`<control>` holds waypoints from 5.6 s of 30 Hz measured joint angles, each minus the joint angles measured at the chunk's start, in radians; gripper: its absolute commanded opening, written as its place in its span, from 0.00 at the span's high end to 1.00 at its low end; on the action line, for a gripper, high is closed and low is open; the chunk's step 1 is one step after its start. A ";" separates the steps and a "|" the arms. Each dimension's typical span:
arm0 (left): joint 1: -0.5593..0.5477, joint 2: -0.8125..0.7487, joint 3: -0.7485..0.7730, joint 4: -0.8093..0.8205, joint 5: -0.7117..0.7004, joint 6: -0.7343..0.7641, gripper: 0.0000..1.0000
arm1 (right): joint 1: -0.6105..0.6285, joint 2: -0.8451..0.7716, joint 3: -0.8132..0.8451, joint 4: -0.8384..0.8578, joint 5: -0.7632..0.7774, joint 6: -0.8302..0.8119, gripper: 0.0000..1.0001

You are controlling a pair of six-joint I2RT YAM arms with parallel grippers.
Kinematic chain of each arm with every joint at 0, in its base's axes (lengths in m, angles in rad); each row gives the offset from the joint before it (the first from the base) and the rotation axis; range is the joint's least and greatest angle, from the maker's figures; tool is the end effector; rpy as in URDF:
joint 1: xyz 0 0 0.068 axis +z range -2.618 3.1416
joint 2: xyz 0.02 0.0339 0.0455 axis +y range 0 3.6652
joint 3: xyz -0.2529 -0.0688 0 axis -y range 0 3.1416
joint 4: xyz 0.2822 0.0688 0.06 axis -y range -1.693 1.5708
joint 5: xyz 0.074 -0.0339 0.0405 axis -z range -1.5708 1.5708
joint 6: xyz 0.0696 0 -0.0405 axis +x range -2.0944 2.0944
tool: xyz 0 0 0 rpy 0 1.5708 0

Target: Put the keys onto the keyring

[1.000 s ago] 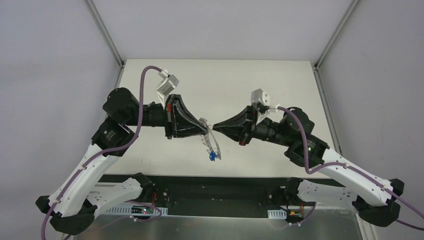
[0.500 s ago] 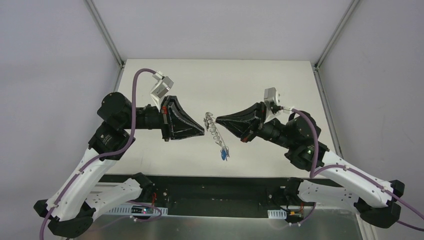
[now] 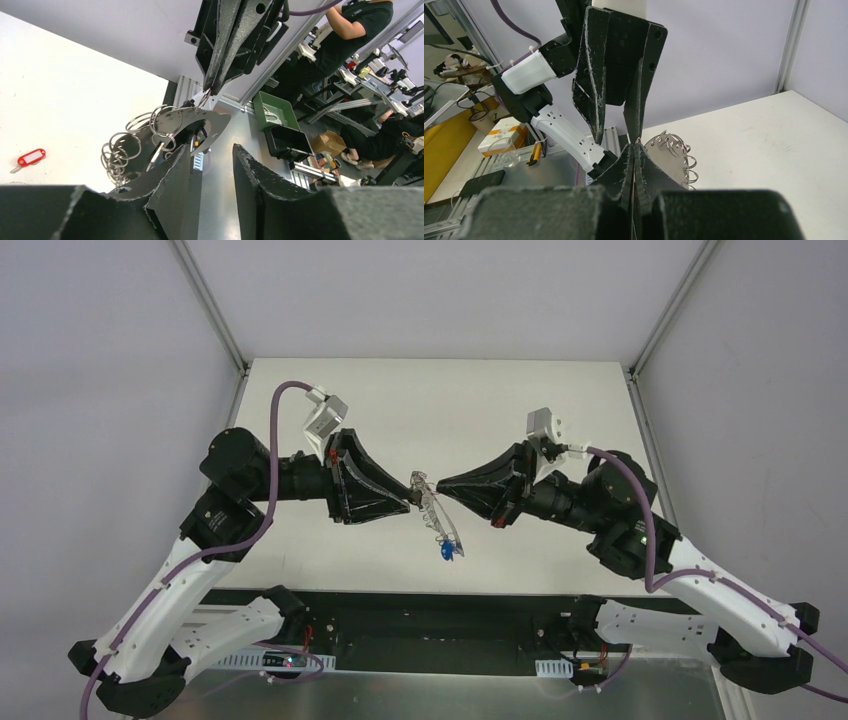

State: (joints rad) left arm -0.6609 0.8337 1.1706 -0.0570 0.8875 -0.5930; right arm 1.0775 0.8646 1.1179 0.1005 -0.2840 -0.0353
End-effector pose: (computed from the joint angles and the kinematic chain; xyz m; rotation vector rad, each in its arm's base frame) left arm 0.1325 -0.1714 0.4832 0.9001 1.3241 -1.5759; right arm 0.0994 0.2260 0.4835 -0.8979 0.9470 1.0720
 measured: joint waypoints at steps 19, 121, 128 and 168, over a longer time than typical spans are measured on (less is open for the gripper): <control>0.000 -0.016 -0.047 -0.012 -0.046 0.097 0.46 | 0.024 0.143 0.297 -0.402 -0.012 -0.005 1.00; -0.014 -0.062 -0.145 0.416 0.499 -0.021 1.00 | 0.028 0.356 0.617 -0.831 -0.547 -0.048 0.65; -0.014 -0.062 -0.145 0.410 0.500 -0.021 1.00 | 0.029 0.215 0.475 -0.672 -0.463 -0.017 0.54; -0.014 -0.075 -0.145 0.396 0.497 -0.006 1.00 | 0.089 0.254 0.388 -0.447 -0.446 0.005 1.00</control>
State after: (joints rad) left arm -0.6746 0.7589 1.0260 0.3393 1.3842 -0.5987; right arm 1.1664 1.1191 1.5055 -0.3470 -0.7300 -0.0307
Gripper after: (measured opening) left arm 0.217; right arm 0.013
